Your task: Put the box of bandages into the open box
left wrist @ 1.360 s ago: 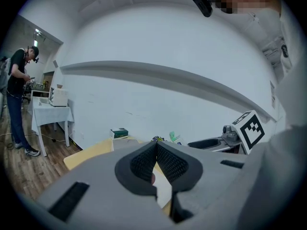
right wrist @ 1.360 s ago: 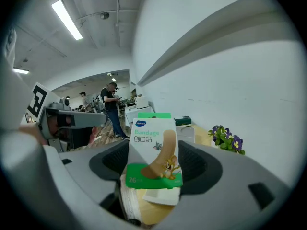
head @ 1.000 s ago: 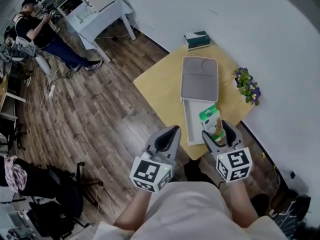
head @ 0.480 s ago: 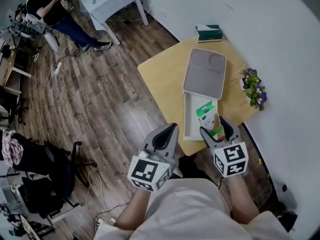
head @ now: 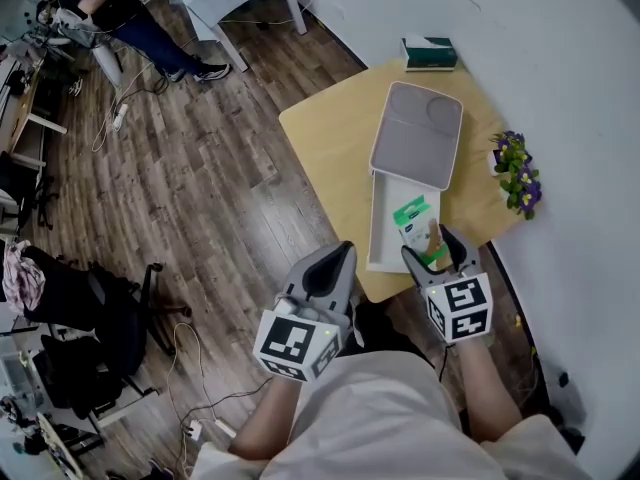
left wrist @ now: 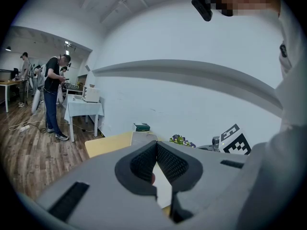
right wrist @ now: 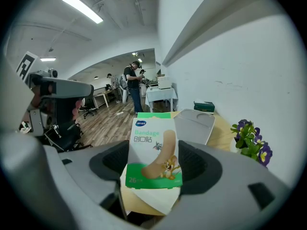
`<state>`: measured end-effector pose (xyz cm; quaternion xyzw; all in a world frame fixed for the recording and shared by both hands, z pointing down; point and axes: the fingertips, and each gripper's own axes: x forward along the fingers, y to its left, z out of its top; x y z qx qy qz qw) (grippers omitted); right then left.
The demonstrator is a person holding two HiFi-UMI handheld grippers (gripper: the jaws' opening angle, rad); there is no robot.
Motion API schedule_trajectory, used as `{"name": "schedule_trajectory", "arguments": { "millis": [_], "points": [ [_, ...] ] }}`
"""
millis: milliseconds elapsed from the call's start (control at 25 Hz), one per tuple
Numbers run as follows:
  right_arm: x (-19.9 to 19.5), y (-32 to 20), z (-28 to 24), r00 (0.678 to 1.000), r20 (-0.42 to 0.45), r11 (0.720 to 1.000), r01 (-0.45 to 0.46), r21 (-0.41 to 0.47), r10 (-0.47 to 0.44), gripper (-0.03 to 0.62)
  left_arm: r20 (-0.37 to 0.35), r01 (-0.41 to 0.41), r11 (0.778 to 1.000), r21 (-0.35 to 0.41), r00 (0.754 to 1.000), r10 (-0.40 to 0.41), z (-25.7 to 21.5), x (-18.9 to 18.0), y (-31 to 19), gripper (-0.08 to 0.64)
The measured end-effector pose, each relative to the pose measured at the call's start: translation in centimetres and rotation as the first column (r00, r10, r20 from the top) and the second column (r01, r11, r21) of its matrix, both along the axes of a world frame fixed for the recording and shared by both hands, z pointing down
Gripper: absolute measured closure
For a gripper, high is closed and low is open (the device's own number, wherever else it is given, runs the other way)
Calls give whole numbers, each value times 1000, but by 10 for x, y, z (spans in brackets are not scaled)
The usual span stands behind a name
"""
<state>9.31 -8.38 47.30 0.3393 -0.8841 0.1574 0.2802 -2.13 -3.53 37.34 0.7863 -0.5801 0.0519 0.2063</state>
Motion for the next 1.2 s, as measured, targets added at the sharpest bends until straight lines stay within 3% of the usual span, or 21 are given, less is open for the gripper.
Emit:
{"name": "schedule_trajectory", "arguments": {
  "millis": [520,1200],
  "points": [
    [-1,-2,32,994,-104,998,-46,-31,43,264,-28,-76,996,-37,997,75,18,-15,-24,557],
    [-19,-16,78,976,-193,989,-118,-95,98,264,-62,-206,975,-79,977,202,42,-21,-61,557]
  ]
}}
